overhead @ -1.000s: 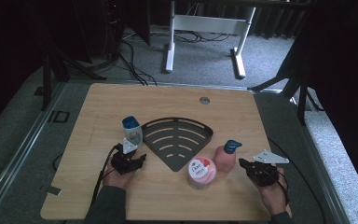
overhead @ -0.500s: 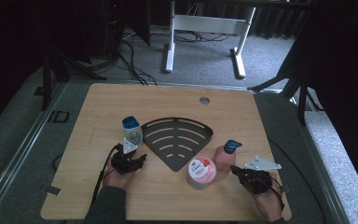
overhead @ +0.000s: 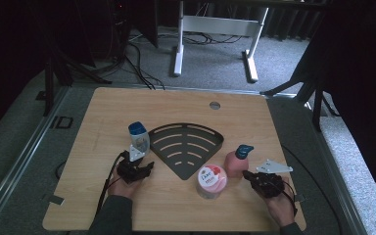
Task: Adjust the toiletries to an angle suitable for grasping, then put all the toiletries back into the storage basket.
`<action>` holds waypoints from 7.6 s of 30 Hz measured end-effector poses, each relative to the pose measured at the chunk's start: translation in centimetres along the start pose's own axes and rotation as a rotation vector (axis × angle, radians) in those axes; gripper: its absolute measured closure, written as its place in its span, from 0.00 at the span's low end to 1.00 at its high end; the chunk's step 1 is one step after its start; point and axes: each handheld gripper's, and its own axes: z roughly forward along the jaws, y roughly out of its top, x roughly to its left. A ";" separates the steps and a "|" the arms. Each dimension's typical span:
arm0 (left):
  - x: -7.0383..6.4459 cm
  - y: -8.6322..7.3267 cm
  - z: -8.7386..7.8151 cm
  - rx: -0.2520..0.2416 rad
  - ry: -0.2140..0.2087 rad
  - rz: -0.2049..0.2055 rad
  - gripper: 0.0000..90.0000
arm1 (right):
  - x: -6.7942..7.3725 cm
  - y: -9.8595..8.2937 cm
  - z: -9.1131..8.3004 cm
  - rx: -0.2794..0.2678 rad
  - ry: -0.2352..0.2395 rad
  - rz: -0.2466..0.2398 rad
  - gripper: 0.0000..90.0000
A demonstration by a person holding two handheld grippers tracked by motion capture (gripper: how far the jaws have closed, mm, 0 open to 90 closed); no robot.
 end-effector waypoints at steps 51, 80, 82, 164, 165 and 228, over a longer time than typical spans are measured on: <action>0.0 0.0 0.0 0.000 0.002 -0.001 0.54 | -3.4 2.2 5.7 0.041 -0.015 0.058 0.98; -6.0 1.5 -1.4 0.017 -0.181 0.105 1.00 | 1.1 2.0 4.6 0.041 0.095 -0.078 1.00; -6.9 1.8 -1.6 0.015 -0.204 0.128 1.00 | 1.4 1.8 4.5 0.043 0.104 -0.087 1.00; -9.9 0.9 -3.1 -0.002 -0.470 0.310 0.52 | 3.1 0.8 3.7 0.055 0.416 -0.232 0.52; -9.9 0.9 -3.1 0.001 -0.471 0.316 0.51 | 3.2 0.8 3.8 0.060 0.431 -0.239 0.52; -11.9 2.0 -2.1 -0.023 -0.475 0.445 0.31 | 5.4 1.7 4.4 0.035 0.460 -0.403 0.30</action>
